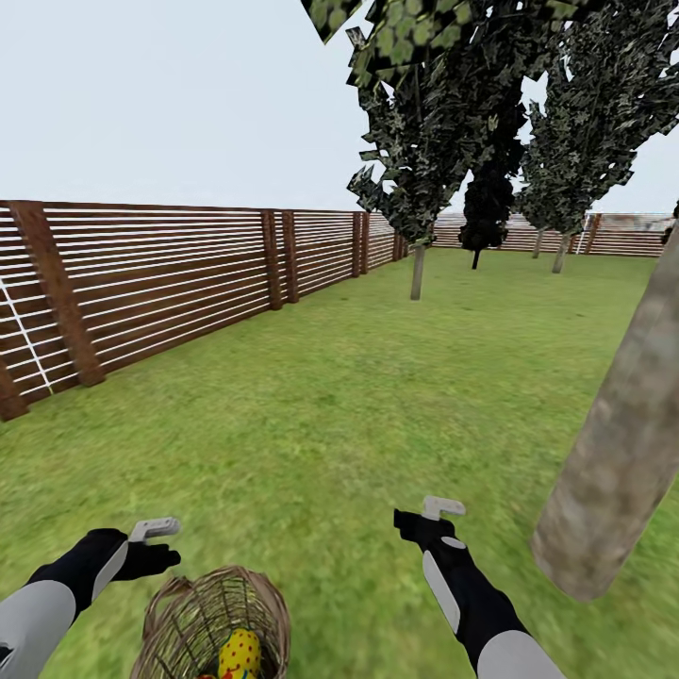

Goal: Take the three Easter eggs out of the wicker basket on the lawn in the garden, then place them on the lawn next to a single tree (choose any tree) so that all three eggs are next to the same tree and none are left in the basket.

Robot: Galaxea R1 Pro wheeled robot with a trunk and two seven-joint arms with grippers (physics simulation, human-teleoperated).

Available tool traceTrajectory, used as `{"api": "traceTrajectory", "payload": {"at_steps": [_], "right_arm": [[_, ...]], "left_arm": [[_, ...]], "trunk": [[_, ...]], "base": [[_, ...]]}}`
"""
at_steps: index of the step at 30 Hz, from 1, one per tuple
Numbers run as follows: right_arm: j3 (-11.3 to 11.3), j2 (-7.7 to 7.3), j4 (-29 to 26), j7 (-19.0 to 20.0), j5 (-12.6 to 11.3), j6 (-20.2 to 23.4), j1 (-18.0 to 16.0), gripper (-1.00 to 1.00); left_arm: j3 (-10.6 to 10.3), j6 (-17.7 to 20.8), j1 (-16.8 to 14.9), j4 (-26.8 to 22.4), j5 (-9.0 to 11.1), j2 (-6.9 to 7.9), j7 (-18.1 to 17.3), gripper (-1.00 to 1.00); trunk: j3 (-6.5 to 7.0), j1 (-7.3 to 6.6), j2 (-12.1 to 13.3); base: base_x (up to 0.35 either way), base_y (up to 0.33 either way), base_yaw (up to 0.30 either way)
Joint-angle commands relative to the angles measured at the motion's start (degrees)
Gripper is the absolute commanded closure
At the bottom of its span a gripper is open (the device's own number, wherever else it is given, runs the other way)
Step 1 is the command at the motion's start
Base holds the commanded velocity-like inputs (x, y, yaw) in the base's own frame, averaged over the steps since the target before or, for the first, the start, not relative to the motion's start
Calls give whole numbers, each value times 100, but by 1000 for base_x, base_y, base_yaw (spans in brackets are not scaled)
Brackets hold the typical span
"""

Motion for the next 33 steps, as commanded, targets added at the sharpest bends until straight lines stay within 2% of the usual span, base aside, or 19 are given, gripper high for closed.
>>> {"api": "traceTrajectory", "payload": {"at_steps": [1, 16, 30, 33], "right_arm": [[-3, 3, -11, -22, -55, 23, -2, -100], [-3, 3, -6, -22, -57, 23, -2, -100], [-3, -1, -3, -22, -58, 23, -4, -100], [-3, 2, -2, -22, -58, 23, -3, -100]], "left_arm": [[-4, 36, -1, -10, 39, 3, -4, -100], [-4, 28, -1, -5, 39, -4, 11, -100], [-20, 34, -1, -5, 39, -71, 10, -100], [-21, 35, -1, -5, 39, -73, 2, -100]], "trunk": [[-6, 0, -3], [-3, 0, -3], [30, 0, -3], [-24, 66, -124]], "base": [[25, 23, 0], [4, -17, -5], [0, -1, -100], [0, 0, -9]]}}
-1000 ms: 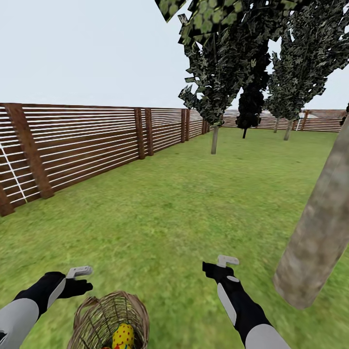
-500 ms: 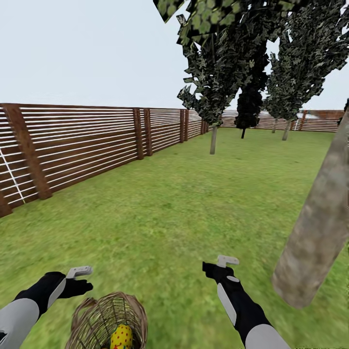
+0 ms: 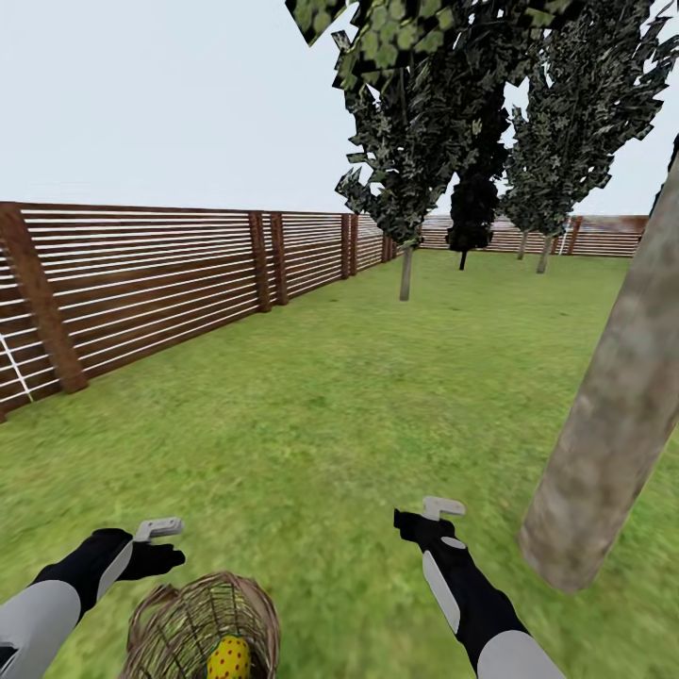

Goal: Take the three Easter eggs out of the wicker basket on the lawn in the garden, then place them on the lawn next to a single tree (choose any tree) so that all three eggs are next to the same tree and none are left in the basket.

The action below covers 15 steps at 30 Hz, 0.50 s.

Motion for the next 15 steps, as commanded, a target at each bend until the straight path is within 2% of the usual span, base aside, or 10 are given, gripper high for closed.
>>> {"api": "traceTrajectory", "payload": {"at_steps": [1, 10, 15], "right_arm": [[-3, 3, -11, -22, -56, 23, -2, -100], [-3, 5, -11, -22, -56, 23, -1, -100], [-3, 5, -11, -22, -56, 23, -1, -100]], "left_arm": [[-5, 39, -2, -9, 40, 2, -7, -100], [-6, 39, -2, 2, 41, -7, -20, -100], [-6, 43, -3, 23, 36, -68, -33, -100]], "trunk": [[-25, 22, -45], [-186, 220, -406], [-276, 330, -606]], "base": [[0, 0, -5], [0, 0, -1], [0, 0, 0]]}}
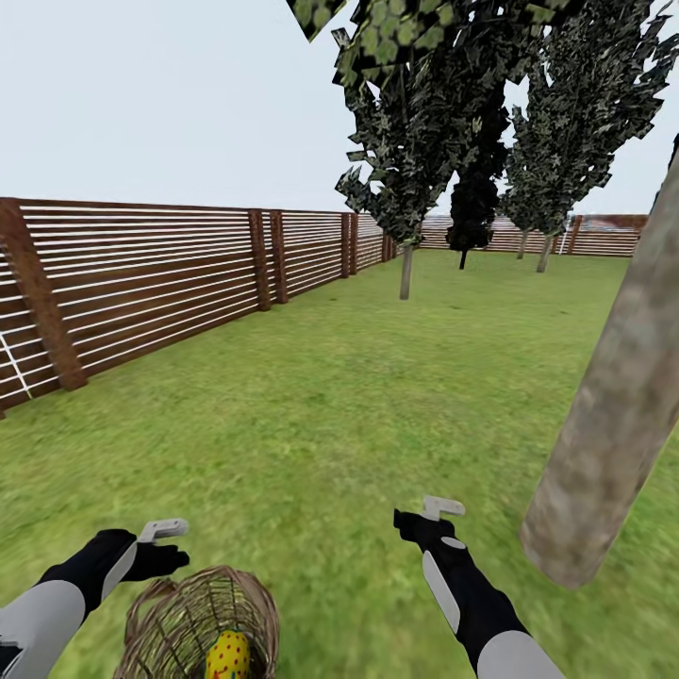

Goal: Take the three Easter eggs out of the wicker basket on the lawn in the garden, then place them on the lawn next to a single tree (choose any tree) so that all three eggs are next to the same tree and none are left in the basket.

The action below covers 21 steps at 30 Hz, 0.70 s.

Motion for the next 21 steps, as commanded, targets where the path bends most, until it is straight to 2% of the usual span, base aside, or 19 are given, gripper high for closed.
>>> {"api": "traceTrajectory", "payload": {"at_steps": [1, 13, 21], "right_arm": [[-3, 3, -11, -22, -55, 23, -2, -100], [-3, 3, -11, -22, -55, 23, -2, -100], [-3, 3, -7, -22, -55, 23, -2, -100]], "left_arm": [[-5, 40, -2, -7, 36, -3, -7, -100], [-5, 119, -3, 19, 25, -125, -65, -100], [-5, 137, -5, 20, 18, -131, -448, -100]], "trunk": [[-25, 22, -45], [-240, 286, -526], [-384, 462, -847]], "base": [[0, 0, 0], [0, 0, 0], [0, 0, 0]]}}
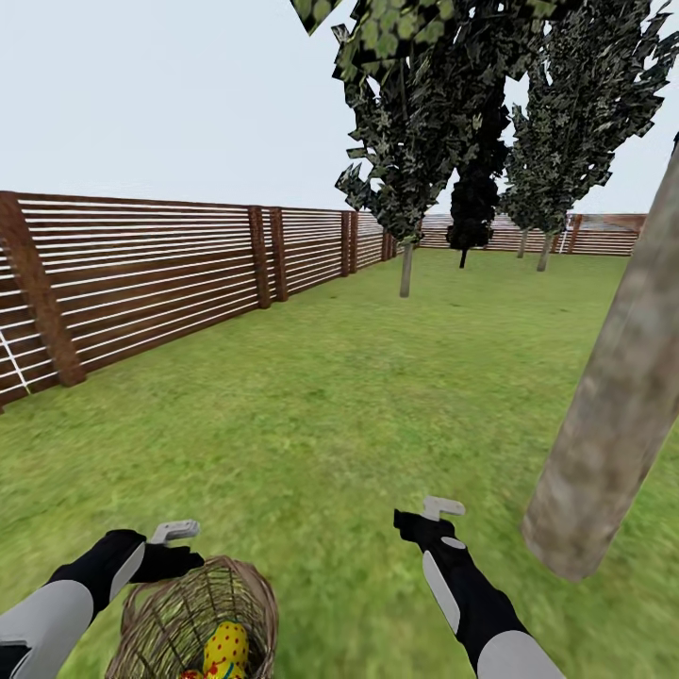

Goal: Take the three Easter eggs out of the wicker basket on the lawn in the garden, then place them on the lawn next to a single tree (choose any tree) so that all three eggs are next to the same tree and none are left in the basket.

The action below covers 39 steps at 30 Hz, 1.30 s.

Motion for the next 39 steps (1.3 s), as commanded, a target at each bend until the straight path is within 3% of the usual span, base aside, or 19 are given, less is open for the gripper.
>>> {"api": "traceTrajectory", "payload": {"at_steps": [1, 39], "right_arm": [[-3, 1, -10, -22, -56, 23, -2, -100], [-2, -2, 3, -31, -55, 28, -2, -100]], "left_arm": [[-5, 42, -3, -9, 37, 2, -19, -100], [-5, 157, 4, 8, 35, 0, -73, -100]], "trunk": [[-25, 22, -45], [-707, 857, -1569]], "base": [[0, 0, 0], [0, 0, 0]]}}
